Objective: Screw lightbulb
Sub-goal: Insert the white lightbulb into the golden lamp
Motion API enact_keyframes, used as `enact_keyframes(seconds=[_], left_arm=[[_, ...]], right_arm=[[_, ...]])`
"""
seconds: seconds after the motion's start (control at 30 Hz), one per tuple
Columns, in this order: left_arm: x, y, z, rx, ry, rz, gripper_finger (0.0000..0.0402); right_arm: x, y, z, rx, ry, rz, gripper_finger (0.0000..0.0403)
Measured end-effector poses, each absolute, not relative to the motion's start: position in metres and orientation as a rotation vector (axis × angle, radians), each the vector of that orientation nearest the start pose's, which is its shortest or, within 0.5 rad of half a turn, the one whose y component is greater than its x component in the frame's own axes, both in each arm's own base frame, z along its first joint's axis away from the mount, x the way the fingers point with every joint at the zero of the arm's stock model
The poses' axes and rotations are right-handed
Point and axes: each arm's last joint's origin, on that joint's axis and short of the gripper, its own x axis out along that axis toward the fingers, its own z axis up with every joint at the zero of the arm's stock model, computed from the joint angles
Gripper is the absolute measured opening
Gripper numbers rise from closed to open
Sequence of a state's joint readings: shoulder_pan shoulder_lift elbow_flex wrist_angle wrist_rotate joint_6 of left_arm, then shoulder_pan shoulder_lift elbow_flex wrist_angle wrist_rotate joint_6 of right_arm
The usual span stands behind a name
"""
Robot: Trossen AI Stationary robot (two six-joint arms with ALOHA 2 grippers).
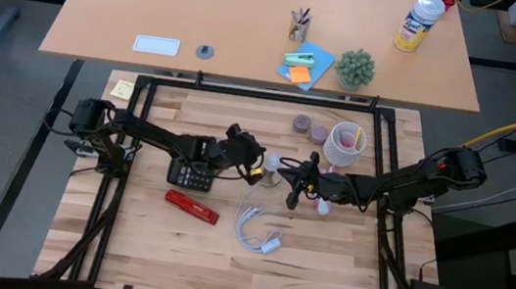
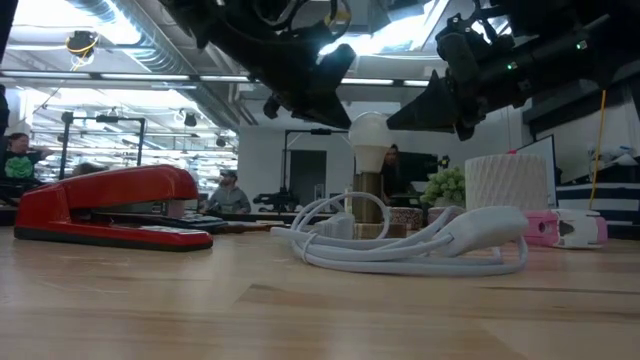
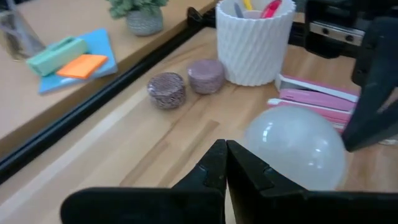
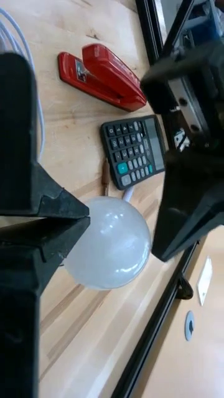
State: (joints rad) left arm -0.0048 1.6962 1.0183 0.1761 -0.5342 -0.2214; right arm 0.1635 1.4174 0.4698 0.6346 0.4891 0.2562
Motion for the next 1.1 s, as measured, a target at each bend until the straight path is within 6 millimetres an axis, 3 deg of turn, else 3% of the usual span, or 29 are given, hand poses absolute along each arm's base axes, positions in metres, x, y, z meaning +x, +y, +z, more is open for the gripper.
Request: enact_keyframes(seconds=[1.1], left_arm=[[0.362,-0.001,0.211,-0.112,0.458,0.493,0.0001]], right_arm=[[0.258,0.028,0.171,0.140,0.254,-0.407,0.0007]])
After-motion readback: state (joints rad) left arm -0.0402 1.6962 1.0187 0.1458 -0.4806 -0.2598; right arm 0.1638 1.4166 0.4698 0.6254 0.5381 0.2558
